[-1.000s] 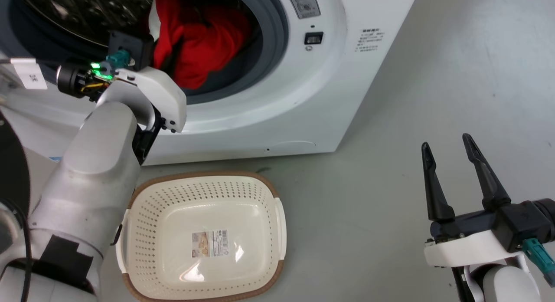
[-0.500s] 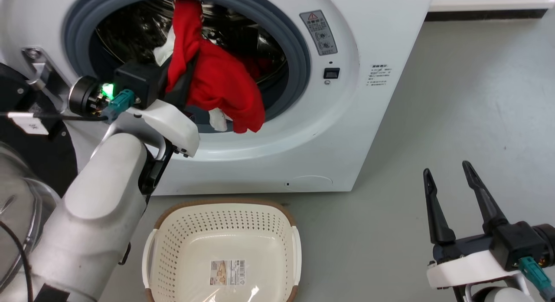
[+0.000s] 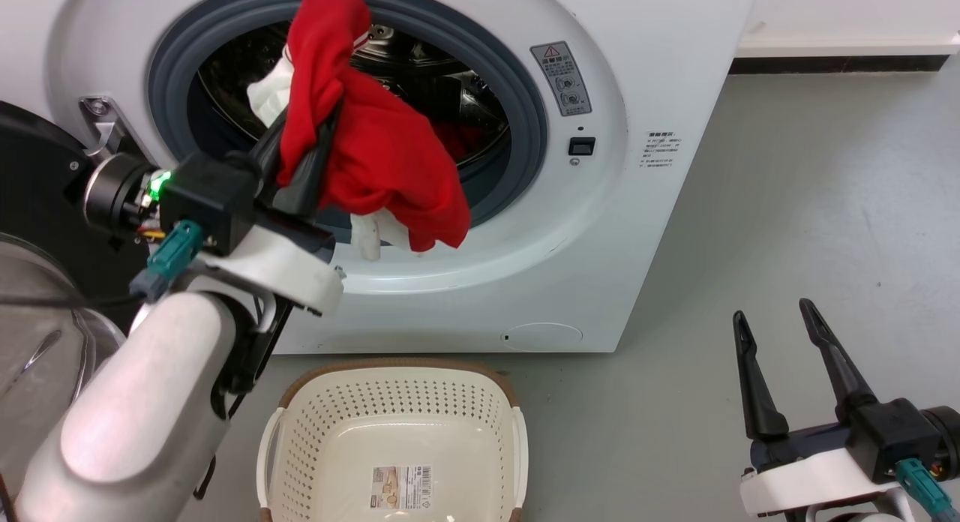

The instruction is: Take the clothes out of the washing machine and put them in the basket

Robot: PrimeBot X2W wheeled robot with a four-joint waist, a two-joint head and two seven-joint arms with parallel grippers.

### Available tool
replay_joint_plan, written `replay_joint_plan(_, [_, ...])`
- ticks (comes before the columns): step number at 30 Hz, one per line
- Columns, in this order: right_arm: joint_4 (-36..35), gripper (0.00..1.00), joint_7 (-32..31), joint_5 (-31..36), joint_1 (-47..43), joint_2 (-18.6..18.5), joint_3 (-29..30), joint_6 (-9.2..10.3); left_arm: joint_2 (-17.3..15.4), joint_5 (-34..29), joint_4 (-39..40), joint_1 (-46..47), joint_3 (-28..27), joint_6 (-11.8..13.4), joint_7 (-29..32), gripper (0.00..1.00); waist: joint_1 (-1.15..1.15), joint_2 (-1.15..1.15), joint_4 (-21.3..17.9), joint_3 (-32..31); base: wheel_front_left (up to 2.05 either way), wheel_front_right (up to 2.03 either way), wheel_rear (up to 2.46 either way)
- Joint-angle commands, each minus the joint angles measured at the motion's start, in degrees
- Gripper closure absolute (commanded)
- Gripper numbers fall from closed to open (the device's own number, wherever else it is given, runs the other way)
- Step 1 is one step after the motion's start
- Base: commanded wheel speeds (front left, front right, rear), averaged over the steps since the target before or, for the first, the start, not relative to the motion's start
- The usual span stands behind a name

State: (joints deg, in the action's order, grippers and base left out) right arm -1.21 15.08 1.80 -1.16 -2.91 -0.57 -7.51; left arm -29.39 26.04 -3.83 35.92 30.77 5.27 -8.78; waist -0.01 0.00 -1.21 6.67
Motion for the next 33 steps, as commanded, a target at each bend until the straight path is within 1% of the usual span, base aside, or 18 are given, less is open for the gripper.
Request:
replay_joint_plan(1, [0.07,0.0,0.14,-0.39,-0.16,0.05,0.06,0.04,-0.42,-0.09,0.78,-1.1,-0.29,0.45,0.0,1.0,0.01,0.0,0.0,0.05,0.0,0.0,0.0])
replay_joint_plan(4, [-0.09,0.0,0.14,-0.48,-0.15,0.05,0.07,0.04,-1.43,-0.22,4.73,-3.82,-0.24,1.82,0.47,1.0,0.01,0.0,0.03,0.37,0.0,0.0,0.0])
replay_joint_plan(8, [-0.35,0.0,0.14,-0.34,0.53,0.05,0.14,0.04,-2.02,0.29,7.52,-7.28,0.43,2.74,1.03,1.0,0.01,0.0,0.06,1.46,0.0,0.0,0.0])
replay_joint_plan(14, [-0.69,0.0,0.14,0.0,1.87,0.05,0.44,0.04,-1.57,1.6,6.61,-12.55,1.88,3.24,0.49,1.0,0.01,0.0,-0.32,4.19,0.0,0.0,0.0])
replay_joint_plan(16, [-0.85,0.0,0.14,0.04,2.48,0.05,0.62,0.04,-0.91,2.11,5.24,-13.96,2.83,2.83,0.1,1.0,0.01,0.0,-0.48,5.5,0.0,0.0,0.0])
replay_joint_plan(18, [-1.1,0.0,0.14,0.15,3.17,0.05,0.75,0.04,-0.39,2.12,2.95,-14.92,3.89,2.29,-0.21,1.0,0.01,0.0,-0.67,7.05,0.0,0.0,0.0])
replay_joint_plan(21, [-1.57,0.0,0.14,0.48,4.41,0.04,0.95,0.04,1.25,2.48,-1.46,-15.47,5.64,0.88,-1.18,1.0,0.01,0.0,-1.04,9.74,0.0,0.0,0.0])
replay_joint_plan(26, [-2.27,0.0,0.14,0.59,7.36,0.06,1.3,0.04,4.4,3.53,-10.8,-13.5,6.76,-1.73,-3.45,1.0,0.01,0.0,-2.35,15.3,0.0,0.0,0.0])
replay_joint_plan(31, [-3.04,0.0,0.14,-0.08,10.29,0.04,1.61,0.04,6.79,3.69,-23.2,-10.13,6.88,-4.06,-4.86,1.0,0.01,0.0,-4.42,21.26,0.0,0.0,0.0])
replay_joint_plan(32, [-3.49,0.0,0.14,-0.75,11.87,0.06,1.84,0.04,8.14,3.45,-30.78,-7.09,6.82,-5.4,-5.53,1.0,0.01,0.0,-5.63,24.88,0.0,0.0,0.0])
replay_joint_plan(33, [-3.61,0.0,0.14,-1.02,12.49,0.05,2.03,0.04,8.59,3.22,-33.33,-5.87,6.92,-5.85,-5.69,1.0,0.01,0.0,-5.93,25.99,0.0,0.0,0.0])
